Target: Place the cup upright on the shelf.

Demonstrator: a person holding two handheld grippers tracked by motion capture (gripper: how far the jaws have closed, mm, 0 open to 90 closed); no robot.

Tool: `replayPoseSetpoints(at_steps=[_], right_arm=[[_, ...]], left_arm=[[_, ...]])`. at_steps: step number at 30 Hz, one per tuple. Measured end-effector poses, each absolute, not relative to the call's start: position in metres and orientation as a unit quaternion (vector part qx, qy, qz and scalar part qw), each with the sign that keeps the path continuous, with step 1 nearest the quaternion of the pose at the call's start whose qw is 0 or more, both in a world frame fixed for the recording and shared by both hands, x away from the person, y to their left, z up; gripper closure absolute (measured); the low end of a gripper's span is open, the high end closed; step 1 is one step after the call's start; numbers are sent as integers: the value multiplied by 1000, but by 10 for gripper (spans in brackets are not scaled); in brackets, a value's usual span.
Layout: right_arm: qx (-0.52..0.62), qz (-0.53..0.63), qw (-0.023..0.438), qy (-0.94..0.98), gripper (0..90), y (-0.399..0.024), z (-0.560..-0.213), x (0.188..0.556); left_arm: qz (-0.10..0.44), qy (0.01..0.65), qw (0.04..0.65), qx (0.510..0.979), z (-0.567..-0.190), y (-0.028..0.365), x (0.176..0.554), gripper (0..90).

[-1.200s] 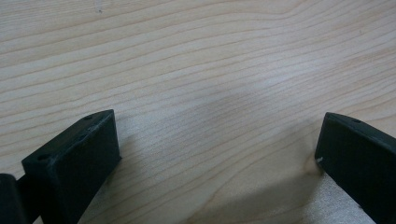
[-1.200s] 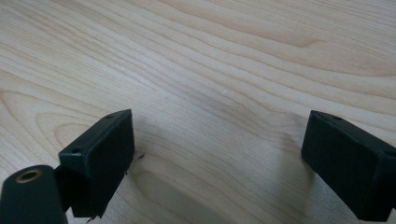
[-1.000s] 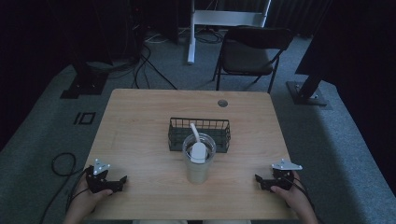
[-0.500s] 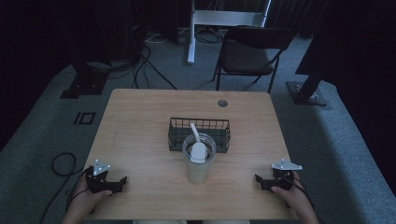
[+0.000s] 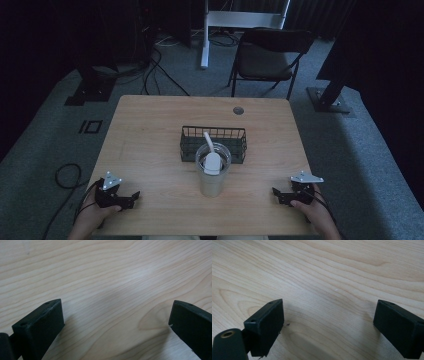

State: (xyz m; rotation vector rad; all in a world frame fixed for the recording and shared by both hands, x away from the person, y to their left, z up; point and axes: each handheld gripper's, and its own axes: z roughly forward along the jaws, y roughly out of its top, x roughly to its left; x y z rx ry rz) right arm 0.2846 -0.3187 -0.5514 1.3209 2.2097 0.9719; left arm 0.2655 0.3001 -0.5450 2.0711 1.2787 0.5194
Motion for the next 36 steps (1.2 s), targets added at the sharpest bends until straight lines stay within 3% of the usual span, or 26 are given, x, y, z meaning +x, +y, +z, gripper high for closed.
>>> replayPoseSetpoints(at_steps=[36], right_arm=[[379, 442, 174, 794, 94, -266, -520, 283]], left_arm=[[193, 384, 377, 820, -529, 233, 270, 14]])
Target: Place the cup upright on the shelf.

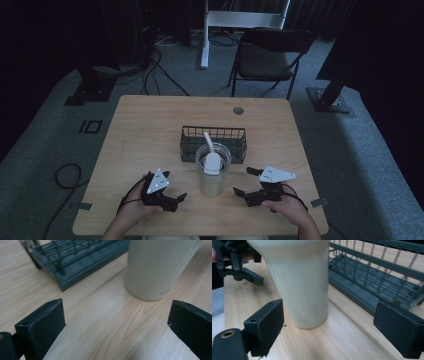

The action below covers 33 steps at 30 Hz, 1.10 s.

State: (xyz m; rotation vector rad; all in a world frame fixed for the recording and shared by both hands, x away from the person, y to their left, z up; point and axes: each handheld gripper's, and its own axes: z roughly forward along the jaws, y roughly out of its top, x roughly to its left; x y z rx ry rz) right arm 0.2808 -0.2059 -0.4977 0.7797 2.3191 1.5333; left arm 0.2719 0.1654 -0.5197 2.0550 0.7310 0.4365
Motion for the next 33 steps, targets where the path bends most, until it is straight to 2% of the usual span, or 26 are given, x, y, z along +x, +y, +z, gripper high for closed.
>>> replayPoseSetpoints(at_steps=[13, 28, 32, 33], right_arm=[[231, 573, 109, 779, 94, -179, -492, 282], [222, 579, 104, 778, 94, -150, -501, 289], [225, 592, 106, 766, 93, -145, -502, 291], [228, 600, 107, 759, 93, -144, -502, 293]], left_arm=[[141, 270, 478, 824, -523, 131, 275, 37], [134, 261, 501, 814, -525, 101, 284, 66], [133, 260, 506, 811, -525, 98, 286, 90], [130, 259, 508, 811, -525, 97, 286, 120]])
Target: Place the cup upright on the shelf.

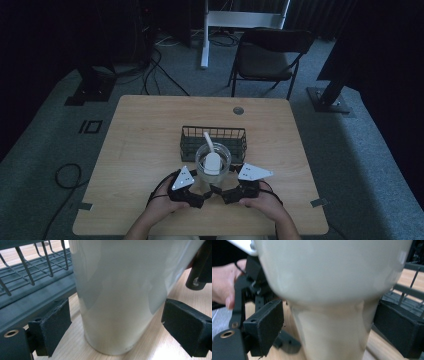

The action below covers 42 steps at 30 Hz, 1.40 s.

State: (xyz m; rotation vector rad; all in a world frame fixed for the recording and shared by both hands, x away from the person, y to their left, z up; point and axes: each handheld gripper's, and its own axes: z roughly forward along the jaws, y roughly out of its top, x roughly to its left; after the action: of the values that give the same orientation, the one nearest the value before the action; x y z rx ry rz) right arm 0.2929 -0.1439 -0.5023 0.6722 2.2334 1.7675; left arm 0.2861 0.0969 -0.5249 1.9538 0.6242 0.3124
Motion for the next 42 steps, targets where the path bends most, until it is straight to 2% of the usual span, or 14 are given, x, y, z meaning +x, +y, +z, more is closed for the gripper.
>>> replayPoseSetpoints(at_steps=[18, 28, 34, 42], right_arm=[[217, 591, 144, 763, 84, -128, -509, 298], [228, 594, 138, 759, 80, -123, -512, 299], [219, 592, 160, 759, 91, -121, -510, 296], [234, 596, 161, 751, 92, -121, -510, 295]], left_arm=[[135, 244, 532, 800, -534, 89, 292, 117], [140, 226, 537, 800, -535, 89, 295, 114], [138, 217, 535, 805, -533, 89, 296, 114], [129, 218, 537, 805, -528, 88, 298, 114]])
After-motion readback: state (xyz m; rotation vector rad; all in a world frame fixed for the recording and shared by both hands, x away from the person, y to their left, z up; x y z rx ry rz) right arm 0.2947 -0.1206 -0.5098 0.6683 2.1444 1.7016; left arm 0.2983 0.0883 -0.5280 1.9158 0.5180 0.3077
